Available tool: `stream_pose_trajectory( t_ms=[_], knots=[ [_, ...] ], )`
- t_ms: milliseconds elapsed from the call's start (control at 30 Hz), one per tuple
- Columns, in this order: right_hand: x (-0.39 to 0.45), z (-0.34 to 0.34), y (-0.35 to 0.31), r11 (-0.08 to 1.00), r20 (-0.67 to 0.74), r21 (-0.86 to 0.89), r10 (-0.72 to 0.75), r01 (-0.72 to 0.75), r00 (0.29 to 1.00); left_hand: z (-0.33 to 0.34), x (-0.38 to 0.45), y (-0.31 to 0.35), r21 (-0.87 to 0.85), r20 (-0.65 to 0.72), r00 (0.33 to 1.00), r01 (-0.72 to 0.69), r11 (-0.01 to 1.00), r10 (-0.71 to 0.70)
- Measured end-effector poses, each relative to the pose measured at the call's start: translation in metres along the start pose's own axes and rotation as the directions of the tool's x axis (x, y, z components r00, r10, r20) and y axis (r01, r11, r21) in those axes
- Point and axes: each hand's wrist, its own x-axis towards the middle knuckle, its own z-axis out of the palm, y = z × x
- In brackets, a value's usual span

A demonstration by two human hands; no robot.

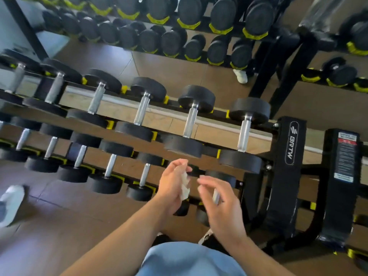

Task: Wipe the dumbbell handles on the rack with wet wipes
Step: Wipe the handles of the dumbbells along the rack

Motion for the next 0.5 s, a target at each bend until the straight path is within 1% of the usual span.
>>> stream_pose_trajectory(
  t_ms=[33,67,100,133,167,200,233,267,333,433,500],
  knots=[
    [0.004,0.01,-0.002,0.981,-0.021,0.106,0.163,-0.16,0.986,-0.013,-0.002,0.001,0.058,0.037,0.999,0.004,0.998,-0.006],
    [0.009,0.021,0.001,0.902,0.038,0.238,0.361,-0.359,0.932,-0.025,-0.006,0.001,0.113,0.08,0.997,0.014,0.994,-0.023],
    [0.013,0.033,0.003,0.768,0.169,0.342,0.516,-0.541,0.839,-0.036,-0.011,0.002,0.151,0.132,0.99,0.025,0.988,-0.045],
    [0.017,0.046,0.009,0.639,0.308,0.389,0.589,-0.664,0.747,-0.047,-0.015,0.0,0.174,0.184,0.98,0.038,0.984,-0.071],
    [0.018,0.058,0.013,0.549,0.428,0.399,0.597,-0.734,0.679,-0.057,-0.02,-0.001,0.202,0.225,0.969,0.052,0.978,-0.098],
    [0.017,0.07,0.017,0.5,0.516,0.388,0.579,-0.774,0.632,-0.067,-0.024,-0.002,0.239,0.246,0.961,0.067,0.969,-0.128],
    [0.013,0.08,0.019,0.482,0.572,0.374,0.553,-0.792,0.606,-0.077,-0.027,-0.005,0.278,0.245,0.957,0.083,0.957,-0.155],
    [0.009,0.089,0.02,0.497,0.598,0.356,0.529,-0.791,0.602,-0.088,-0.028,-0.009,0.304,0.233,0.957,0.098,0.948,-0.173],
    [0.001,0.104,0.018,0.572,0.578,0.325,0.51,-0.754,0.636,-0.113,-0.027,-0.019,0.333,0.209,0.958,0.118,0.936,-0.196],
    [-0.013,0.124,0.014,0.715,0.442,0.261,0.509,-0.649,0.738,-0.148,-0.024,-0.029,0.346,0.196,0.949,0.169,0.923,-0.248],
    [-0.025,0.136,0.012,0.77,0.329,0.215,0.522,-0.6,0.787,-0.164,-0.028,-0.029,0.358,0.178,0.947,0.19,0.914,-0.266]
  ],
)
